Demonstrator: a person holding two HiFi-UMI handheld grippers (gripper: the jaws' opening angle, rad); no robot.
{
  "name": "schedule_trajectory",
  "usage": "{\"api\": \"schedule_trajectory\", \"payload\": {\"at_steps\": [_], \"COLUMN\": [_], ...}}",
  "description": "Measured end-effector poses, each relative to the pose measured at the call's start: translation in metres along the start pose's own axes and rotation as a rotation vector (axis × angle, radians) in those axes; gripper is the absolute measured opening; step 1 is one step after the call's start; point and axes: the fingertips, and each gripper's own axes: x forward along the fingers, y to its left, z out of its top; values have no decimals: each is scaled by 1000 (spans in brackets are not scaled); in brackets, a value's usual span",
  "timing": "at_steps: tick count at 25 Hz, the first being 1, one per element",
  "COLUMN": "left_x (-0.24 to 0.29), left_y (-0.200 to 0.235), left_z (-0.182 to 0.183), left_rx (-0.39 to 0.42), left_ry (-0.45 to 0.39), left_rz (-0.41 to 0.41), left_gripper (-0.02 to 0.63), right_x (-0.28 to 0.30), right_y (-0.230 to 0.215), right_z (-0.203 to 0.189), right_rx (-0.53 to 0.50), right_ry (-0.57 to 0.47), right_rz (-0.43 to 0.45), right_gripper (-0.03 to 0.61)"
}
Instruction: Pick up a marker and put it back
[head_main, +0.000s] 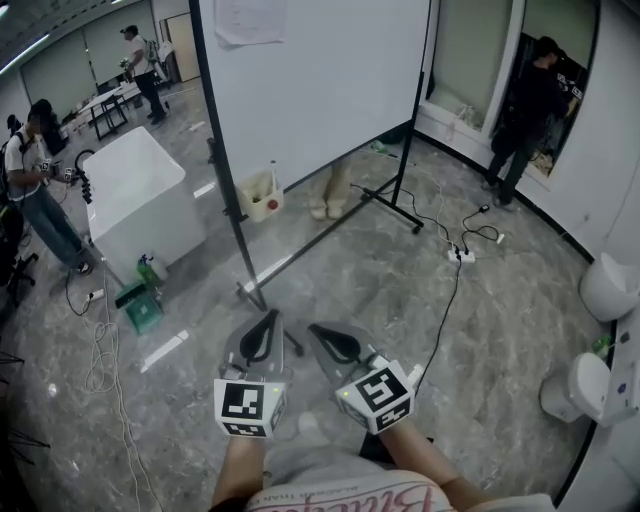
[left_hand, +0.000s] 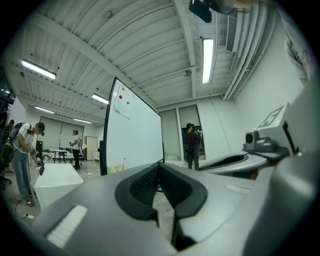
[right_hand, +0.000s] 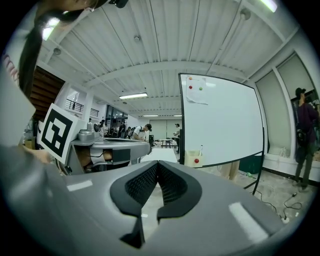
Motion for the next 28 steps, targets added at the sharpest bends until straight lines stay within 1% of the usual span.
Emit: {"api": "schedule_trajectory", "payload": {"at_steps": [6, 11, 14, 18, 23, 28], "left_x": [49, 76, 94, 121, 168, 225], "left_y": [39, 54, 65, 86, 123, 151], "left_z": [1, -10, -17, -19, -19, -4], "left_rx": [-1, -20, -31, -30, -23, -17], "left_ry": [0, 25, 35, 33, 32, 7], "left_rz": [-27, -46, -44, -23, 31, 76], "left_gripper": [0, 0, 0, -1, -1, 0], "right_x": [58, 87, 106, 135, 185, 235], "right_y": [-28, -50, -66, -93, -136, -187], "right_z": [14, 9, 6, 10, 20, 30], "right_rx": [-16, 6, 10, 10, 1, 3], "right_ry": [18, 46, 61, 46, 24, 23], "right_rz": [-4, -4, -2, -6, 4, 24], "right_gripper": [2, 2, 2, 2, 2, 2]}}
